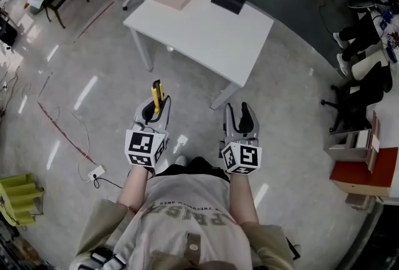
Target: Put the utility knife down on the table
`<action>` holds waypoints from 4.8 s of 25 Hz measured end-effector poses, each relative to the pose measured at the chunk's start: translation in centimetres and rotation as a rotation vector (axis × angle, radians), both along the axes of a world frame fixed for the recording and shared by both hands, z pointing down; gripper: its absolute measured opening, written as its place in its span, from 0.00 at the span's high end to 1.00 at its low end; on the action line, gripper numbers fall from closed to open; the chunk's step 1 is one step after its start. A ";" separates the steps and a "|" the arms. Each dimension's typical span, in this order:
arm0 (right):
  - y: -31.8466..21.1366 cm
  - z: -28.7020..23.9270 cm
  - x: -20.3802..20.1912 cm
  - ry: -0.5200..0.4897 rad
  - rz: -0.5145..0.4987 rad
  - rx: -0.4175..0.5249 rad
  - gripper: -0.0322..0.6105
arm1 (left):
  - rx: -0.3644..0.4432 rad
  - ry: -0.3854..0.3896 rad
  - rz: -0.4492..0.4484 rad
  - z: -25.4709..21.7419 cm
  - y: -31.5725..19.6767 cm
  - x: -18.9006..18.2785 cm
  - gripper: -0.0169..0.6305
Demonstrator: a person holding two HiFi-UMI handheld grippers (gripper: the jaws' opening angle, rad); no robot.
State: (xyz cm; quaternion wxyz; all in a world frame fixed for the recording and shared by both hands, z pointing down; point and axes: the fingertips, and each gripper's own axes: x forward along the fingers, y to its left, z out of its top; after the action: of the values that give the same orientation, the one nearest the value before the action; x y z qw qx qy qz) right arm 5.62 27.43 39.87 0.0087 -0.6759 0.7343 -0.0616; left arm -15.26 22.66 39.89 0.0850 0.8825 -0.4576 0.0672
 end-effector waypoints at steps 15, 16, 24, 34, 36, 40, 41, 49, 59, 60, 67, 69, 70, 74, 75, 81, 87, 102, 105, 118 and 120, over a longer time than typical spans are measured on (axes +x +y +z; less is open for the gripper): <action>-9.8 2.8 4.1 -0.027 -0.014 -0.061 0.65 | -0.068 -0.010 -0.019 3.1 -8.7 3.5 0.88; -10.8 2.8 4.6 -0.028 -0.016 -0.059 0.65 | -0.067 -0.010 -0.022 3.0 -9.6 4.0 0.88; -18.6 2.3 9.0 -0.021 -0.048 -0.053 0.65 | -0.085 -0.016 -0.044 3.1 -16.1 8.3 0.88; -25.3 2.0 11.7 -0.039 -0.087 -0.042 0.65 | -0.060 -0.016 -0.103 2.6 -21.6 10.0 0.88; -25.9 2.4 11.9 -0.047 -0.086 -0.049 0.65 | -0.070 -0.022 -0.101 3.0 -22.2 10.2 0.88; -26.9 3.3 12.2 -0.054 -0.076 -0.068 0.65 | -0.085 -0.028 -0.083 3.6 -23.5 10.7 0.88; -27.3 3.5 12.2 -0.055 -0.072 -0.072 0.65 | -0.090 -0.029 -0.076 3.8 -24.0 10.8 0.88; -30.9 4.7 12.3 -0.059 0.000 -0.095 0.65 | -0.110 -0.039 0.009 4.8 -29.0 11.4 0.88; -37.9 4.0 11.3 -0.057 0.093 -0.080 0.65 | -0.097 -0.039 0.143 4.0 -38.2 11.6 0.88; -38.5 4.1 11.1 -0.056 0.098 -0.084 0.65 | -0.100 -0.039 0.156 4.1 -38.9 11.7 0.88; -42.1 4.9 10.2 -0.068 0.106 -0.122 0.65 | -0.154 -0.013 0.254 5.6 -42.3 12.6 0.88; -43.1 5.6 9.8 -0.072 0.101 -0.153 0.65 | -0.183 -0.007 0.289 6.5 -42.7 13.0 0.88; -43.4 5.9 9.6 -0.076 0.095 -0.163 0.65 | -0.199 -0.005 0.307 7.0 -42.8 13.2 0.88; -44.5 6.7 8.1 -0.108 0.032 -0.200 0.65 | -0.261 0.004 0.366 8.8 -43.0 14.0 0.88; -44.7 7.1 7.6 -0.113 0.003 -0.220 0.65 | -0.277 0.011 0.380 9.2 -43.0 14.3 0.88; -45.3 8.5 5.5 -0.166 -0.195 -0.304 0.65 | -0.369 0.029 0.483 11.2 -42.1 17.0 0.88; -45.4 8.5 4.2 -0.289 -0.455 -0.354 0.65 | -0.456 0.028 0.573 12.9 -40.5 20.0 0.88; -45.7 10.9 1.4 -0.479 -0.898 -0.538 0.65 | -0.591 0.040 0.663 15.9 -36.7 23.9 0.88; -46.0 12.3 0.9 -0.491 -0.926 -0.582 0.67 | -0.622 0.045 0.660 16.8 -36.8 23.8 0.88; -46.6 16.0 0.0 -0.536 -0.960 -0.693 0.80 | -0.762 0.086 0.651 20.5 -37.3 23.4 0.88; -46.6 16.3 0.1 -0.561 -0.959 -0.712 0.80 | -0.773 0.083 0.654 20.7 -37.2 23.4 0.88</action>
State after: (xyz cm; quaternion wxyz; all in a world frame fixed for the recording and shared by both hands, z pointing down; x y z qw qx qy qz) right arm 5.70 -19.19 56.18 -0.0527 -0.1940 0.8587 -0.4714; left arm 8.17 -14.58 60.59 0.3979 0.8857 -0.0953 0.2194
